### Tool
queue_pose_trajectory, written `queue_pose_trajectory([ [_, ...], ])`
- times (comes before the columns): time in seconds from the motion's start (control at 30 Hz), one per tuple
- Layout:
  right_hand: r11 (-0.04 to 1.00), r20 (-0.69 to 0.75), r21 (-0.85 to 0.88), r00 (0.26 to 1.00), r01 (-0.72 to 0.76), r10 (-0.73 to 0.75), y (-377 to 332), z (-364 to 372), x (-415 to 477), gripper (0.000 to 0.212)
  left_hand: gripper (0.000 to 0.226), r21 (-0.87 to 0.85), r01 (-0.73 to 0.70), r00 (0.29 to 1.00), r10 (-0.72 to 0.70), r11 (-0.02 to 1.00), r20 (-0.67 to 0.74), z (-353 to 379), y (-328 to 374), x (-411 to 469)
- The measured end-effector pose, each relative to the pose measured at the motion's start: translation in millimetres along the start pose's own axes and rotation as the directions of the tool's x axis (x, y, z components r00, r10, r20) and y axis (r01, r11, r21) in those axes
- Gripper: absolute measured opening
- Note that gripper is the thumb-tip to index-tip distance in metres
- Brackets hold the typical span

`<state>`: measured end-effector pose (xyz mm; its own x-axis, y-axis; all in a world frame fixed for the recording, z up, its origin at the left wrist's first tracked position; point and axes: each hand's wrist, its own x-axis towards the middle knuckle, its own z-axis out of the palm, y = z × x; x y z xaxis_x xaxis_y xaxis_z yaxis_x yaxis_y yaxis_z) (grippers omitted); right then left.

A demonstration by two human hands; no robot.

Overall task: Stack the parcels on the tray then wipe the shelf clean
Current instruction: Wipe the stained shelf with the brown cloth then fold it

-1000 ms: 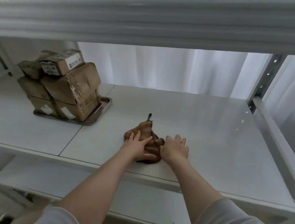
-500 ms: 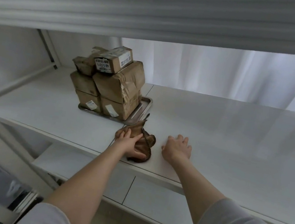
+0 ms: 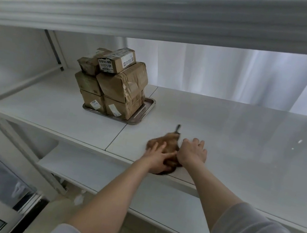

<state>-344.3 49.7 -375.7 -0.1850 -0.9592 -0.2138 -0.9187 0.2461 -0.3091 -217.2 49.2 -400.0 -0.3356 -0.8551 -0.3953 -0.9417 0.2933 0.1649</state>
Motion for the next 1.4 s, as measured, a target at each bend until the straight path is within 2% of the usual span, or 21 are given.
queue_pose_trajectory([
  [0.13,0.999,-0.011,0.023,0.999,0.048,-0.048,-13,4,-5,0.038,0.053,-0.053,-0.206,0.978,0.204,0.977,-0.041,8,1,0],
  [0.2,0.998,-0.007,0.026,0.998,0.061,-0.061,-19,7,-7,0.037,0.052,-0.159,-0.201,0.979,0.191,0.967,-0.076,6,-13,-7],
  [0.33,0.998,0.009,0.015,0.998,0.064,-0.064,-23,9,-12,0.044,0.072,-0.188,0.036,0.997,-0.049,0.982,-0.063,-8,-49,-26],
  [0.47,0.998,0.016,-0.003,0.998,0.057,-0.057,-18,8,-15,0.048,0.1,-0.069,0.343,0.939,-0.344,0.937,-0.002,-13,-89,-42],
  [0.57,0.999,0.019,-0.002,0.999,0.035,-0.035,-6,6,-15,0.046,0.098,0.031,0.413,0.91,-0.414,0.91,0.014,-7,-88,-41],
  [0.8,0.999,0.007,-0.003,0.999,-0.036,0.036,36,-6,-23,0.046,0.105,0.06,0.141,0.985,-0.146,0.988,0.095,-9,-25,-22],
  [0.9,0.997,-0.023,0.002,0.997,-0.074,0.074,65,-17,-27,0.046,0.097,0.065,0.026,0.994,-0.033,0.998,0.102,-4,20,-11],
  [1.1,0.983,-0.059,0.057,0.982,-0.174,0.177,130,-35,-43,0.04,0.076,0.112,-0.119,0.991,0.11,0.987,0.079,9,110,8],
  [1.4,0.934,-0.188,0.169,0.92,-0.315,0.344,250,-67,-70,0.034,0.073,0.167,-0.342,0.939,0.327,0.925,0.11,30,267,25],
])
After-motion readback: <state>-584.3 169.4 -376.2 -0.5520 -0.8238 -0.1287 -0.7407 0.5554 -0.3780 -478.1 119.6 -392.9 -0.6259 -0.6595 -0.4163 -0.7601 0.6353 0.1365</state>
